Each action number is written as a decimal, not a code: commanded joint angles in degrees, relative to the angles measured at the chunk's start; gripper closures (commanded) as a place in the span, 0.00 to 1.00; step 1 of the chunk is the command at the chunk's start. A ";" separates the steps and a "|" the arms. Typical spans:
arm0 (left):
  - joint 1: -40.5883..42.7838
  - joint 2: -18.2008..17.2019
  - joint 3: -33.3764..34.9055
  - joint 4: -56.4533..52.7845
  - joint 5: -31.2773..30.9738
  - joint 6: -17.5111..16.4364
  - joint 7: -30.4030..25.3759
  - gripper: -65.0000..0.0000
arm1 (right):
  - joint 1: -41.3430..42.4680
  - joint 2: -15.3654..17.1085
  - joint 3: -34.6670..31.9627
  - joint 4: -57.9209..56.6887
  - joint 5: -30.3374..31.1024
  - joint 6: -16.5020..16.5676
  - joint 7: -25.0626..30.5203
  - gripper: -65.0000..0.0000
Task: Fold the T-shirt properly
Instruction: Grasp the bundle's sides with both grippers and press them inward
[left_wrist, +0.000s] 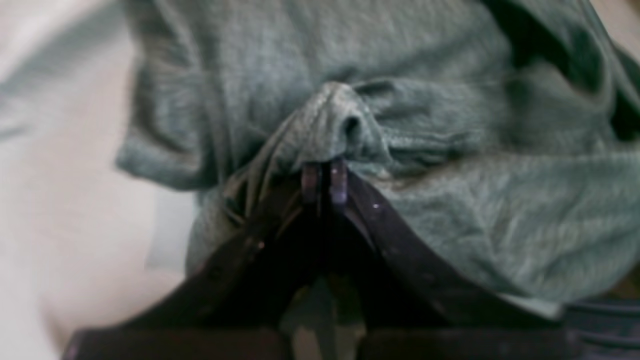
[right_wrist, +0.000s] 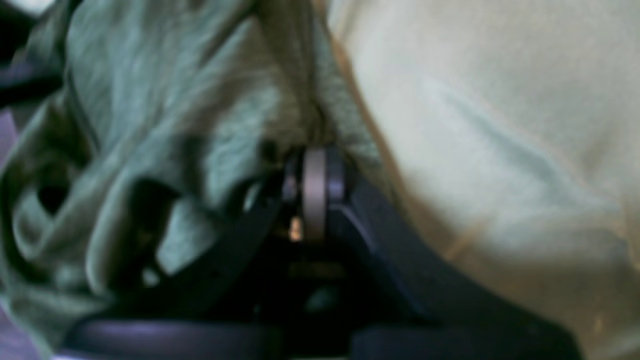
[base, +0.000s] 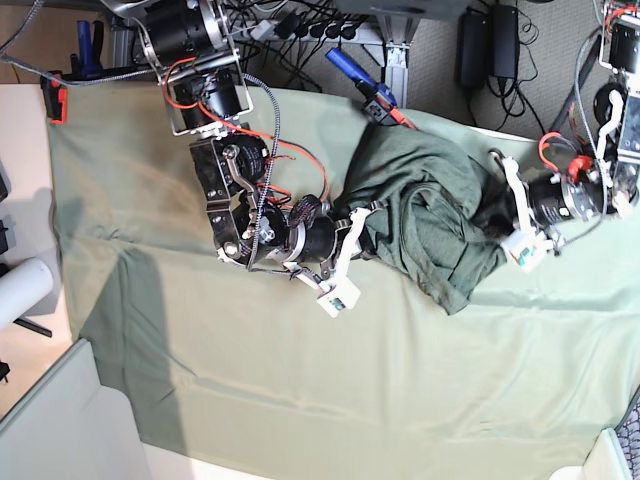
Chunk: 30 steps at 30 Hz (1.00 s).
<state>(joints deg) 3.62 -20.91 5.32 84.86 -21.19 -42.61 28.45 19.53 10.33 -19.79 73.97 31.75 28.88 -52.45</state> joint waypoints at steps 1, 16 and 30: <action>-2.16 -0.74 -0.33 -0.57 1.70 2.61 0.87 0.97 | 0.70 0.59 0.04 0.72 0.59 0.94 -1.66 1.00; -12.83 3.17 8.70 -8.57 6.03 2.61 -1.66 0.97 | -2.27 2.45 0.07 3.32 1.70 0.92 -3.15 1.00; -15.72 4.79 8.76 -9.57 7.32 2.61 -3.89 0.97 | -10.88 5.22 0.85 15.32 1.68 0.92 -3.76 1.00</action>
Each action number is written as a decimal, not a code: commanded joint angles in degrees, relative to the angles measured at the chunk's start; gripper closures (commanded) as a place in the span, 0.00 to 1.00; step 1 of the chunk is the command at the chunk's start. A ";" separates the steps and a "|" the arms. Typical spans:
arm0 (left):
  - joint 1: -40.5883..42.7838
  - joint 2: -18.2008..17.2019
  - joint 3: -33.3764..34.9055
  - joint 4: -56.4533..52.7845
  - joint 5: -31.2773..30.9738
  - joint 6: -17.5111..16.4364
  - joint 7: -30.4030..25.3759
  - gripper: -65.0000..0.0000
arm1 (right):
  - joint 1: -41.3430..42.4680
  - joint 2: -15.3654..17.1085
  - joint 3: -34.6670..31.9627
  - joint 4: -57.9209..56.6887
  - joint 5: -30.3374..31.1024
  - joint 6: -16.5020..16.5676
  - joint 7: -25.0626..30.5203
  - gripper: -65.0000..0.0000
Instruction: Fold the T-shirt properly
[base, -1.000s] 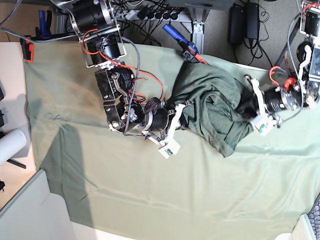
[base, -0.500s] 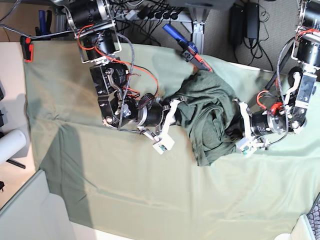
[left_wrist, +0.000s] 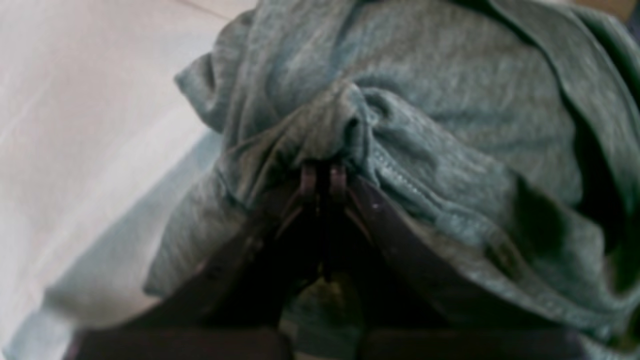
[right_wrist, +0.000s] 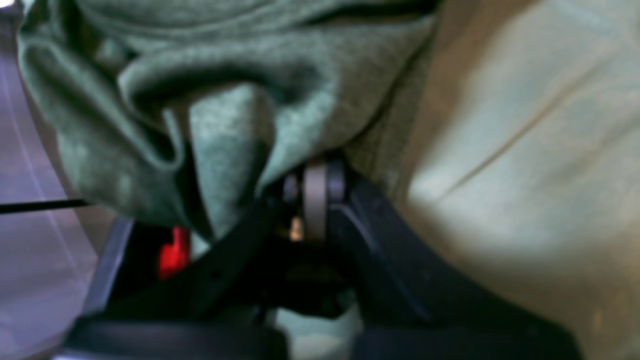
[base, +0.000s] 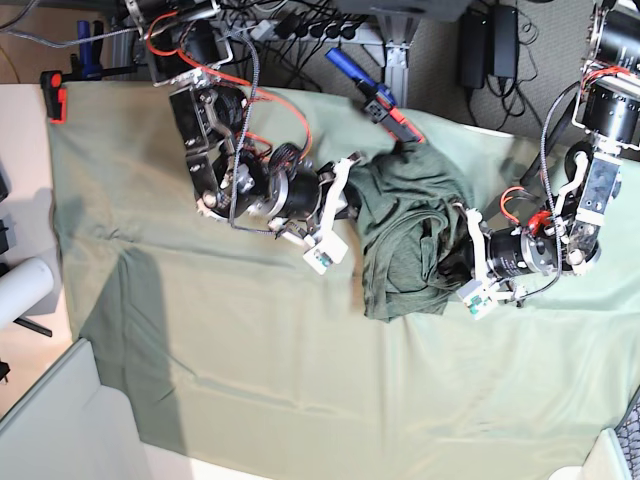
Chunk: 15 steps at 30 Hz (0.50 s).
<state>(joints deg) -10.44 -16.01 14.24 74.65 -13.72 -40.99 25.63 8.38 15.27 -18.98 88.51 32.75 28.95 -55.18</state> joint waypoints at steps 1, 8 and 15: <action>-2.25 0.37 -0.15 0.00 -0.15 0.99 -1.09 0.97 | -0.26 0.28 0.11 1.31 0.68 0.85 -1.05 1.00; -8.83 6.16 0.13 -10.29 0.17 0.99 -2.14 0.97 | -1.44 0.28 1.16 2.80 0.68 0.83 -1.03 1.00; -11.34 8.17 0.09 -12.50 2.38 0.99 -3.54 0.97 | -1.44 0.28 1.49 2.80 0.68 0.85 -1.03 1.00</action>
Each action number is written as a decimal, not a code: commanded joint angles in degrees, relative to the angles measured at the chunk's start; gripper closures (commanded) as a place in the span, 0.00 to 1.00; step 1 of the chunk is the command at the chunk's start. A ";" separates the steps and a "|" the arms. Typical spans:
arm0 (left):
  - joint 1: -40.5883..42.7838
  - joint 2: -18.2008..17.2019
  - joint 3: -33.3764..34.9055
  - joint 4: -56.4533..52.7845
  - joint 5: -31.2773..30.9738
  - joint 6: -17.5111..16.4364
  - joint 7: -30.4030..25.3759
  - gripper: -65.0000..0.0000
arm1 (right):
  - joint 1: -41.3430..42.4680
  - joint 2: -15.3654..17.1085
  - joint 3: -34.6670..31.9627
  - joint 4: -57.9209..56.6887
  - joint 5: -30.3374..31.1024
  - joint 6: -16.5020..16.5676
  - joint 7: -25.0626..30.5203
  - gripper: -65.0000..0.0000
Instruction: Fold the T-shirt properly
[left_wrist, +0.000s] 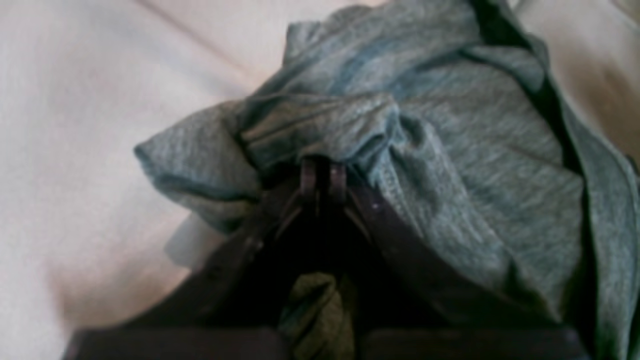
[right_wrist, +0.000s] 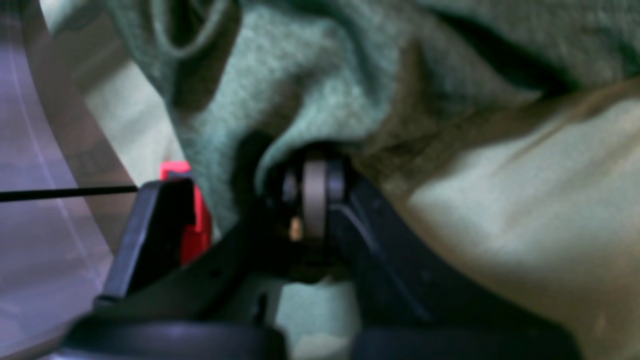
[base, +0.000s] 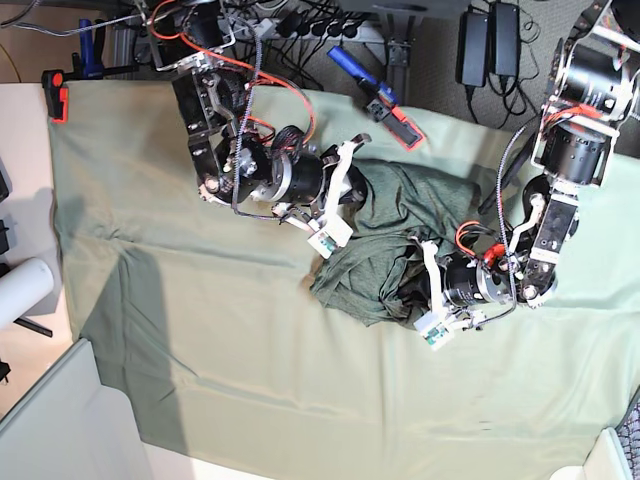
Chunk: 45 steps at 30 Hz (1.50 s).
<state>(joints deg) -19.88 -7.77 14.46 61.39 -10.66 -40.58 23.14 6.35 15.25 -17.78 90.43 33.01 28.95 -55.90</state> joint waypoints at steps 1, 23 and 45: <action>-2.03 -0.20 -0.13 0.81 -0.85 0.58 -0.87 0.97 | 0.59 0.31 0.59 0.87 0.39 0.85 -0.31 1.00; 11.23 -11.67 -13.00 32.13 -26.64 0.58 14.23 0.97 | 0.57 3.82 22.86 4.83 1.18 0.85 -0.02 1.00; 53.55 -15.72 -47.01 50.38 -37.31 0.58 19.98 0.97 | -22.69 9.77 38.82 12.96 7.52 0.85 -0.61 1.00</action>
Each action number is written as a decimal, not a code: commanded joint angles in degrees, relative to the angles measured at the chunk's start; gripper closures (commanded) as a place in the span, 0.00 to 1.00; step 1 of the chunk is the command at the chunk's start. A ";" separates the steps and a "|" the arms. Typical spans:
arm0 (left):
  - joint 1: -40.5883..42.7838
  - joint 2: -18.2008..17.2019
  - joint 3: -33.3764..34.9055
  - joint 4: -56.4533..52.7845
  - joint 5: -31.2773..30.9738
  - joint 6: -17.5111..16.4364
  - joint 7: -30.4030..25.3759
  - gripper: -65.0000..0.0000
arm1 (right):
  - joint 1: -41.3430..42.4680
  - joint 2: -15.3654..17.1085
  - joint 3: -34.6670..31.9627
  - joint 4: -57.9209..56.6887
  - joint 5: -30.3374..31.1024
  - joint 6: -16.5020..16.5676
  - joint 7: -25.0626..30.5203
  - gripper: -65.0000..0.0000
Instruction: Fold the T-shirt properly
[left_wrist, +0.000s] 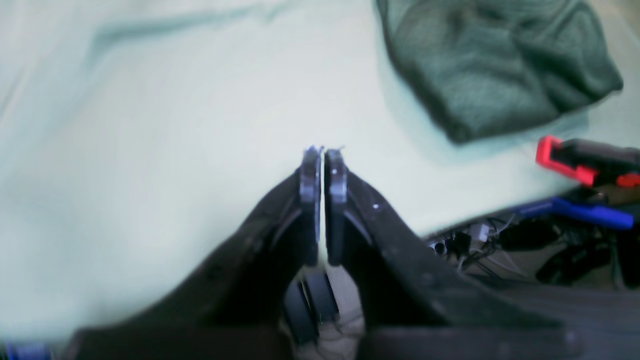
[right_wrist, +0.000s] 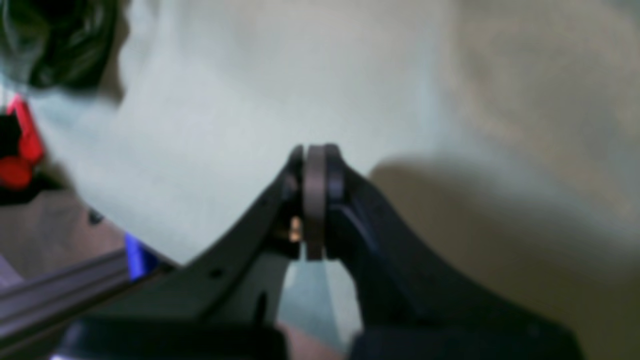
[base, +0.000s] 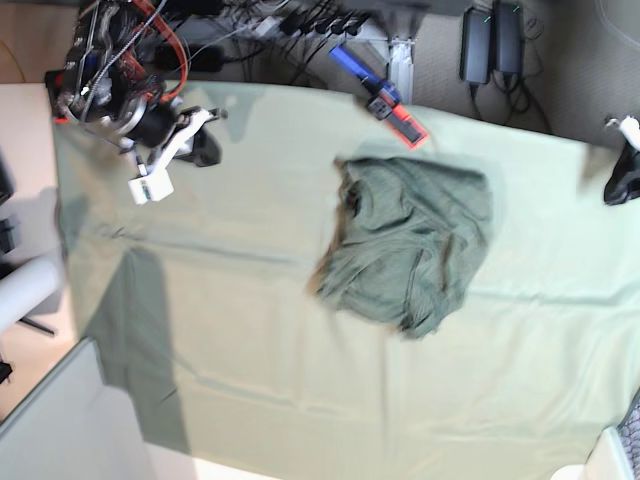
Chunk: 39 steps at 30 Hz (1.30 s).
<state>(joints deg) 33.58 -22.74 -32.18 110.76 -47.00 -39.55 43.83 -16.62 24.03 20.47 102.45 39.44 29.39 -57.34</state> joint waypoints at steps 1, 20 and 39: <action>2.12 -0.74 -1.25 1.05 -1.29 -0.45 -0.68 0.97 | -1.09 0.98 1.07 1.84 1.14 0.42 0.83 1.00; 28.76 5.60 -0.72 -0.59 9.57 -0.45 -0.66 0.97 | -27.30 -2.51 2.69 4.70 2.99 0.42 0.50 1.00; 4.44 5.42 29.83 -45.68 35.41 14.49 -4.26 0.97 | -17.07 -3.23 -10.97 -36.76 -5.33 -0.92 4.55 1.00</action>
<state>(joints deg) 37.06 -16.95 -2.07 64.45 -11.33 -25.02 39.33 -33.23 20.03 9.13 64.88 33.71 28.36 -52.71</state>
